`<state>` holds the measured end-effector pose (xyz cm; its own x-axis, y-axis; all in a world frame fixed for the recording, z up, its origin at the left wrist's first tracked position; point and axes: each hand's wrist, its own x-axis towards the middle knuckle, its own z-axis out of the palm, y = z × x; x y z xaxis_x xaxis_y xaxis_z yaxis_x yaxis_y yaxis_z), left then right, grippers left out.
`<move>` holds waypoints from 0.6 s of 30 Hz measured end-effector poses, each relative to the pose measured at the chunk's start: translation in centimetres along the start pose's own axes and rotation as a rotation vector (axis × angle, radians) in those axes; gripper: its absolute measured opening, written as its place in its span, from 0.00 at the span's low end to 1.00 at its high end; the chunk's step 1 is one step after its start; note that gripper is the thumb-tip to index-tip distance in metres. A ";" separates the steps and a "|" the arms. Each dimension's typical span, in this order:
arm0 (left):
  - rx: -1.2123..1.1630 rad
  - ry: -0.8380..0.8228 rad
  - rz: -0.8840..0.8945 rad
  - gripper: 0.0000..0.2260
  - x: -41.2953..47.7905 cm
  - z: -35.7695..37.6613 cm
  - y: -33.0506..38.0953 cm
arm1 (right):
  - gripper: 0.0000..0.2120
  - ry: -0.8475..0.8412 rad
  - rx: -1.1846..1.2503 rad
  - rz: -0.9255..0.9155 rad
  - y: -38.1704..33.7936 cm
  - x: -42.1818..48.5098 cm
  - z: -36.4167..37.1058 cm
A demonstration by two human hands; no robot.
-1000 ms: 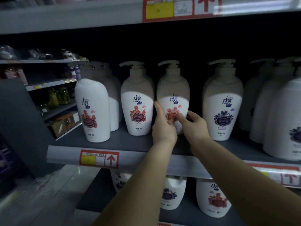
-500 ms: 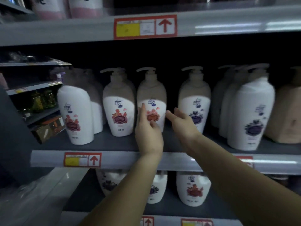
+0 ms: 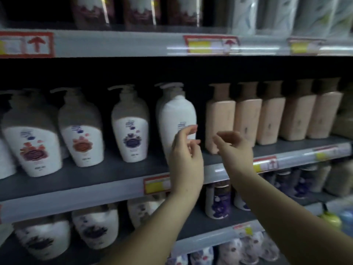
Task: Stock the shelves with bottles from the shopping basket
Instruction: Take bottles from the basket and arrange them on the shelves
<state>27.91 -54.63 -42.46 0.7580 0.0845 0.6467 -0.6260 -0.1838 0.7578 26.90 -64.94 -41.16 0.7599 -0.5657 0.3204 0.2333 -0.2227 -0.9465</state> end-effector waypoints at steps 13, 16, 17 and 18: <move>0.059 -0.344 -0.543 0.32 5.6 11.2 -4.4 | 0.09 -0.181 -0.135 0.131 4.4 9.9 -1.0; 0.069 -0.357 -0.529 0.34 5.9 11.6 -4.9 | 0.11 -0.180 -0.080 0.111 5.2 9.8 -0.9; 0.066 -0.352 -0.528 0.34 6.0 11.7 -5.0 | 0.11 -0.192 -0.052 0.108 5.4 9.9 -1.0; 0.062 -0.352 -0.531 0.34 6.0 11.8 -5.2 | 0.10 -0.209 -0.041 0.114 5.4 9.9 -1.2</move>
<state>37.88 -64.69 -43.48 0.9834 -0.1452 0.1091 -0.1445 -0.2621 0.9541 34.94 -72.74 -43.07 0.8901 -0.4129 0.1929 0.1173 -0.2013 -0.9725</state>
